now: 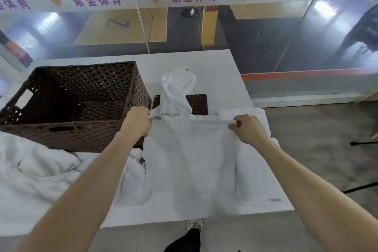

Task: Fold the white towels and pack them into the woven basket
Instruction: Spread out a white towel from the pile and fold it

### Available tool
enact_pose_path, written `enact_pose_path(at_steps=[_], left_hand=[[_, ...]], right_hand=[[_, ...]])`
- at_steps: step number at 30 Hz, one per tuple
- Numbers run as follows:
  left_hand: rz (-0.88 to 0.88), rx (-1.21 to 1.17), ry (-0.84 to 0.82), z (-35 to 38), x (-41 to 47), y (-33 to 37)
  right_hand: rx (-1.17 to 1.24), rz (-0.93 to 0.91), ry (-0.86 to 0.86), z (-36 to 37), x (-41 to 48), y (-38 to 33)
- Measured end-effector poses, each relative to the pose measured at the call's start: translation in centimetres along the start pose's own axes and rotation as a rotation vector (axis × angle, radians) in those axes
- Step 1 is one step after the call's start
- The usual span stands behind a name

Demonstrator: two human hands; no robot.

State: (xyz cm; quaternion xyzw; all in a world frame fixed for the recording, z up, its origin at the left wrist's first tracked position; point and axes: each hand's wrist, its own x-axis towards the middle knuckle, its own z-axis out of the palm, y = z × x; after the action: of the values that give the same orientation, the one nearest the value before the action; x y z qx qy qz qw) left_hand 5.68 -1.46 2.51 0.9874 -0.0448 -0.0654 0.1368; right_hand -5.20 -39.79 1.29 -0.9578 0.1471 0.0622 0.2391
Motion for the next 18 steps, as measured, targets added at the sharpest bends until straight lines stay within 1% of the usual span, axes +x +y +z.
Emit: enact_pose_path(at_steps=[5,8,11,15,17,18], left_hand=[[-0.05,0.142,-0.103,3.3,8.3,1.1],[-0.041,0.324,-0.184,5.2,10.8,1.4],[-0.039,0.383,-0.197,7.0,12.2,1.0],[-0.056,0.299,-0.104,9.4,11.8,-0.3],[-0.081,0.191,-0.1,10.7,10.5,-1.1],[-0.102,0.131,-0.127,10.9,9.4,-1.2]], right_hand=[[-0.083,0.075,-0.014,2.0,8.4,-0.8],[-0.105,0.114,-0.037,4.2,11.4,-0.9],[-0.146,0.125,-0.035,6.0,13.2,-0.9],[-0.24,0.122,-0.028,7.6,13.0,-1.0],[-0.218,0.099,-0.013,8.3,12.0,-0.9],[-0.208,0.088,-0.012,8.7,11.3,-0.9]])
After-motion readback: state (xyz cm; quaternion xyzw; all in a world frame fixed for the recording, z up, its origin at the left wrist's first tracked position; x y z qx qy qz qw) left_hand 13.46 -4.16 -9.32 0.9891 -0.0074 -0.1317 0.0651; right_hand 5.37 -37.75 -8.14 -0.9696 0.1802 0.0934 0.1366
